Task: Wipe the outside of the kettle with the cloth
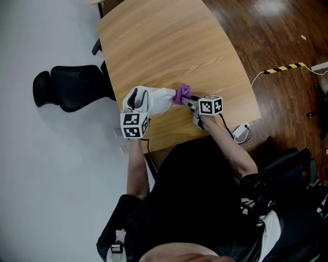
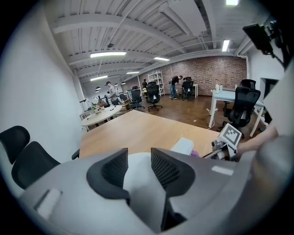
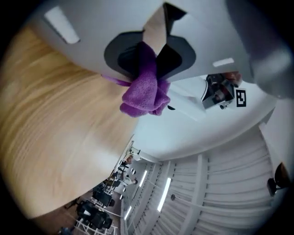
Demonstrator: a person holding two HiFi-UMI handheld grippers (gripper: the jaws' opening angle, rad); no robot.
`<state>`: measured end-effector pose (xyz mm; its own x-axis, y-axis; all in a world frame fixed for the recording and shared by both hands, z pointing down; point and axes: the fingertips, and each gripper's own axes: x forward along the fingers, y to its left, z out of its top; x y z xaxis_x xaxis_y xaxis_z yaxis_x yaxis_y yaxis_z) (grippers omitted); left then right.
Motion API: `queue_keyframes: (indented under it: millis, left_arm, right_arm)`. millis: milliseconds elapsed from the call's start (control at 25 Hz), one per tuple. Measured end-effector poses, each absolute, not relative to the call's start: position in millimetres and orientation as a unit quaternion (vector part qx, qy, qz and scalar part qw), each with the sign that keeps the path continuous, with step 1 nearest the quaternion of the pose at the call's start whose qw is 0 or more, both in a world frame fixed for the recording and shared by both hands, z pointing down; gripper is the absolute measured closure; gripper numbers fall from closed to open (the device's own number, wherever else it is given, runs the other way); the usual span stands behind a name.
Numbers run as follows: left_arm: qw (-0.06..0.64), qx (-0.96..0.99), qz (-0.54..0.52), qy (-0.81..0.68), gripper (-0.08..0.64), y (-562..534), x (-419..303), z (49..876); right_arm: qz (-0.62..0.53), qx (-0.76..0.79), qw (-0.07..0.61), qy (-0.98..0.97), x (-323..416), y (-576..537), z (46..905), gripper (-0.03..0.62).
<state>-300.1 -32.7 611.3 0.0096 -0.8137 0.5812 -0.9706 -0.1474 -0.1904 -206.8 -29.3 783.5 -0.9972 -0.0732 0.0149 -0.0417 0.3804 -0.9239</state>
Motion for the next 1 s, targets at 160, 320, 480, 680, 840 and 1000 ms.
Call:
queue_keyframes:
  millis: [160,320,480,680,840,1000]
  left_arm:
    - [0.119,0.695,0.296,-0.644,0.531,-33,-299,607]
    - [0.111,0.693,0.296,-0.648,0.532,-33,-298,607]
    - [0.101,0.691,0.299,-0.651,0.532,-31,-294,606]
    - [0.094,0.689,0.300,-0.653,0.534,-31,-295,606]
    - [0.091,0.688,0.302,-0.654,0.535,-28,-297,611]
    - [0.078,0.705,0.305,-0.636,0.538,-29,-296,610]
  right_arm:
    - [-0.517,0.009,0.180,0.837,-188,-69,665,0.543]
    - [-0.512,0.044,0.193,0.836,-207,-75,640,0.542]
    - [-0.575,-0.040,0.060,0.815,-223,-67,758,0.549]
    - [-0.587,-0.108,-0.058,0.800,-230,-61,822,0.551]
    - [-0.589,-0.094,-0.137,0.791,-238,-49,843,0.551]
    - [-0.538,-0.085,-0.070,0.836,-224,-89,770,0.548]
